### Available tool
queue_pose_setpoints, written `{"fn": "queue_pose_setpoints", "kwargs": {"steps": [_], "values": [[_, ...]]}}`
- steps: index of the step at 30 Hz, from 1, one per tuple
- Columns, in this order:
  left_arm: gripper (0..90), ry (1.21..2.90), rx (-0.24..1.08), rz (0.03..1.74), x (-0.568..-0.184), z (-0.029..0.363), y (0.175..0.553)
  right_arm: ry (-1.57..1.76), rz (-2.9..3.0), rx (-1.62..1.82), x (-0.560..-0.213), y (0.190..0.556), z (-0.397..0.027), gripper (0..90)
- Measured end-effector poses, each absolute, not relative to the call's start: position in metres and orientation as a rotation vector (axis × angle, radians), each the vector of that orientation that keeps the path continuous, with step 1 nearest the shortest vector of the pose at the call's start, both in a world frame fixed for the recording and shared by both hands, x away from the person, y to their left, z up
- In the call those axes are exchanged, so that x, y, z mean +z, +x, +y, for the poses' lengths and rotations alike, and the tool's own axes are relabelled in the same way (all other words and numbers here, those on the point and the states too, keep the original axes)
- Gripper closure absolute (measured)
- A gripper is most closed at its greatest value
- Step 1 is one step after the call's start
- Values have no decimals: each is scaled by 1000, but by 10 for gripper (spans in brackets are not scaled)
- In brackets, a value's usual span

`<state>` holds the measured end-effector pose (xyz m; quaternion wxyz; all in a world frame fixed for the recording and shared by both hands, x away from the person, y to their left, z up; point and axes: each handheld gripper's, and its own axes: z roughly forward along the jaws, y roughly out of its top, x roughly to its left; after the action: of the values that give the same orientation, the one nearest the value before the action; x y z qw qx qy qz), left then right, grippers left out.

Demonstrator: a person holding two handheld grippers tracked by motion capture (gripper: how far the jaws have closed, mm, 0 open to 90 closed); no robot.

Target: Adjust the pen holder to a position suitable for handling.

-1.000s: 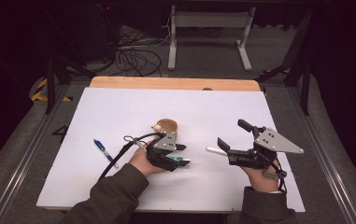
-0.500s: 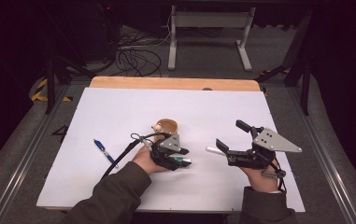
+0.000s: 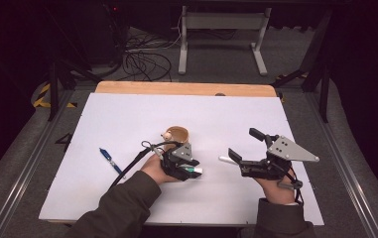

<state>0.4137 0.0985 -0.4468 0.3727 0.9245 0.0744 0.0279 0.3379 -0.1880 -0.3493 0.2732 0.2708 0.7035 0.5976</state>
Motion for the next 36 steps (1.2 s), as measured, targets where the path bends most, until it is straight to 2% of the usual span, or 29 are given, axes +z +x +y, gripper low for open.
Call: {"fn": "queue_pose_setpoints", "kwargs": {"steps": [13, 16, 28, 33, 36], "values": [[585, 2407, 66, 182, -452, 97, 417, 724, 1909, 1606, -350, 338, -187, 101], [641, 2417, 76, 168, -452, 96, 417, 718, 1911, 1602, -350, 339, -186, 101], [647, 2430, 94, 173, -451, 95, 415, 715, 1924, 1601, -351, 339, -184, 106], [647, 2399, 118, 211, -446, 97, 414, 718, 1925, 1600, -351, 339, -184, 108], [647, 2321, 144, 226, -437, 100, 411, 721, 1921, 1600, -352, 340, -183, 112]]}}
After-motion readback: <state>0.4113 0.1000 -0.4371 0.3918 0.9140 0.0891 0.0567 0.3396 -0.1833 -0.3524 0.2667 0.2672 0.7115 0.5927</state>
